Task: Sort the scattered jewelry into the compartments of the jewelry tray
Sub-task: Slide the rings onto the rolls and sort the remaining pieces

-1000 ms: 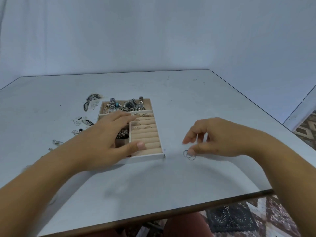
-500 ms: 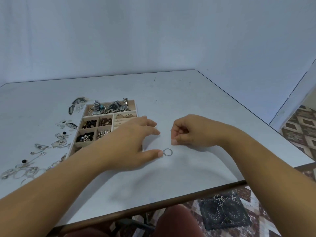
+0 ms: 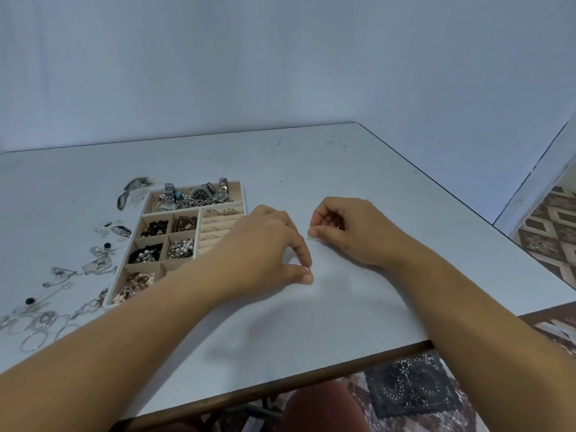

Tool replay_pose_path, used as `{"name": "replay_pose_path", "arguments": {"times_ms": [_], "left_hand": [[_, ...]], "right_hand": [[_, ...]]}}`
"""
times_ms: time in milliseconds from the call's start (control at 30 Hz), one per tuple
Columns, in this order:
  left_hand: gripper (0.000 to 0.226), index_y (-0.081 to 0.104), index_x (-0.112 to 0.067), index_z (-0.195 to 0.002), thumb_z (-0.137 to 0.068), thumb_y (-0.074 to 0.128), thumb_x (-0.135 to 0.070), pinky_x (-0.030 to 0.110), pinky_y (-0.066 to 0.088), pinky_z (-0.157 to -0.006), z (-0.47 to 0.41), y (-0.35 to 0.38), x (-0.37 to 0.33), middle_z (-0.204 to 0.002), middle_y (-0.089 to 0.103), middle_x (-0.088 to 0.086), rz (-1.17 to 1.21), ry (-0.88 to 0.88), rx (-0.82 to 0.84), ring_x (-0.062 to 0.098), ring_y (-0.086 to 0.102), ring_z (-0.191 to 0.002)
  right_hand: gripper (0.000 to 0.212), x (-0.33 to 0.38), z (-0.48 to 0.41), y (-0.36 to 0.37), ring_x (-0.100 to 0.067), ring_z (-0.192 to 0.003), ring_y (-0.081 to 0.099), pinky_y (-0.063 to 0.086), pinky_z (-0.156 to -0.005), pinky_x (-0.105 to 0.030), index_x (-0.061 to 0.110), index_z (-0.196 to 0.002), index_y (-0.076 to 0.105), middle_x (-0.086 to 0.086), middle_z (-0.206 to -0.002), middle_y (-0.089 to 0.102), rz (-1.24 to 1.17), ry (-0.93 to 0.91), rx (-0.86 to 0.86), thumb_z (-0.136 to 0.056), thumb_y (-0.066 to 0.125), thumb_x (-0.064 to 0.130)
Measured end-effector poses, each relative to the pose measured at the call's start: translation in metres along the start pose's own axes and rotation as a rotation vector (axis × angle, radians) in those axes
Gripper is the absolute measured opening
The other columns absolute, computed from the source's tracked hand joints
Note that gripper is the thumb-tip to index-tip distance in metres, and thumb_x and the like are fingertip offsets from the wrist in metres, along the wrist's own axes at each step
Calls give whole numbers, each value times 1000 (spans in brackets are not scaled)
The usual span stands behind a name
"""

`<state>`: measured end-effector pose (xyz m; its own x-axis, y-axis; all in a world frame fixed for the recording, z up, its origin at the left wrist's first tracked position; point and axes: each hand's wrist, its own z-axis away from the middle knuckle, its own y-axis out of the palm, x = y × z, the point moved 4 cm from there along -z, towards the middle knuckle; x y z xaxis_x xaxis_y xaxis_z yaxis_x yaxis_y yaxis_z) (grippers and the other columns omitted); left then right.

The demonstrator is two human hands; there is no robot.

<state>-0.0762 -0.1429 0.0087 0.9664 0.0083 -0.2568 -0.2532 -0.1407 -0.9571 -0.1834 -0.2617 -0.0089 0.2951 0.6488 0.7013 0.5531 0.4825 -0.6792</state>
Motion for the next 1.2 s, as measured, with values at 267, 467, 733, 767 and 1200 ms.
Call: {"name": "replay_pose_path", "arguments": {"times_ms": [267, 467, 733, 767, 1200], "left_hand": [[22, 61, -37, -81, -75, 66, -57, 35, 24, -93, -7, -4, 4, -93, 58, -18, -92, -126, -88, 7, 45, -107], [9, 66, -32, -74, -78, 74, -33, 15, 42, -75, 13, -37, 31, -72, 65, -15, 184, -162, -234, -2, 58, -75], [18, 63, -39, -79, -85, 67, -22, -3, 33, -64, 66, -74, 91, -78, 65, -19, 125, -243, -321, -17, 52, -83], [19, 63, -40, -79, -85, 68, -22, -3, 34, -65, 70, -75, 95, -79, 65, -19, 121, -243, -322, -15, 52, -86], [9, 67, -35, -81, -82, 70, -27, 11, 43, -71, 71, -54, 103, -79, 65, -19, 225, -133, -372, -2, 59, -83]], "right_hand": [[9, 3, 4, 3, 1, -61, 53, 44, -59, -11, 26, -77, 65, 10, -69, 62, -27, 0, 35, -81, 72, 24], [6, 12, 4, 3, 1, -67, 55, 43, -63, -11, 26, -79, 66, 10, -75, 68, -34, -33, 33, -83, 70, 23], [4, 65, -10, 16, -4, -74, 56, 44, -67, -13, 28, -84, 66, 13, -81, 67, 88, -178, 117, -86, 67, 25], [3, 73, -13, 19, -4, -75, 56, 45, -67, -14, 28, -85, 66, 13, -82, 67, 98, -196, 122, -86, 67, 26], [5, 81, -42, 59, -4, -75, 58, 42, -68, -11, 24, -84, 66, 12, -78, 66, 41, -274, -78, -85, 67, 20]]}}
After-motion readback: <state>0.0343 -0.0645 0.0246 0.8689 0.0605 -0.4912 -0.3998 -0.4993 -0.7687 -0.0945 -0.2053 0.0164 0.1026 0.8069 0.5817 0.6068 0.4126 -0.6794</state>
